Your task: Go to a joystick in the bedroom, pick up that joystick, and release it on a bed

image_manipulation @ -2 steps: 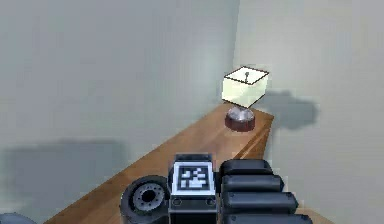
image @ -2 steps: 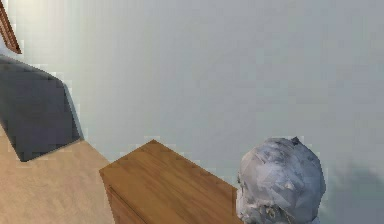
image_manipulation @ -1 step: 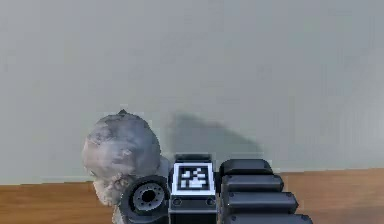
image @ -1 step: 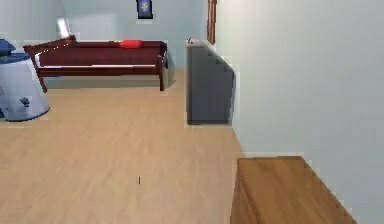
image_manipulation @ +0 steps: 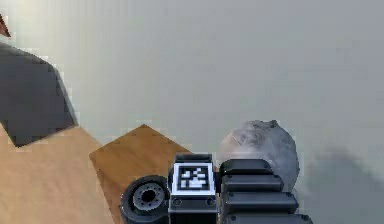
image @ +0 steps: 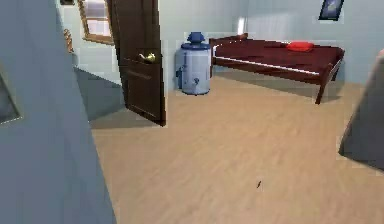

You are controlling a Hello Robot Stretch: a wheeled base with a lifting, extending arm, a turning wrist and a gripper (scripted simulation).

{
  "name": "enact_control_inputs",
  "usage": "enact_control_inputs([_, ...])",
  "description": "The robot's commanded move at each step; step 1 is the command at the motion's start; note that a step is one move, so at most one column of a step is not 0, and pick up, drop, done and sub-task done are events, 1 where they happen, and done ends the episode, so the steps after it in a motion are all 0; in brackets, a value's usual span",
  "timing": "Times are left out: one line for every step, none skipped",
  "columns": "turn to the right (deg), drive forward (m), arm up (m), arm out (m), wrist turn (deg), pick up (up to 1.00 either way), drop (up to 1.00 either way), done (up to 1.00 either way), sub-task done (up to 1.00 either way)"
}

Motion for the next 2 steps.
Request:
enact_control_inputs([-45.0, 0.00, 0.00, 0.00, 0.0, 0.00, 0.00, 0.00, 0.00])
enact_control_inputs([-3.0, 0.00, 0.00, 0.00, 0.0, 0.00, 0.00, 0.00, 0.00])
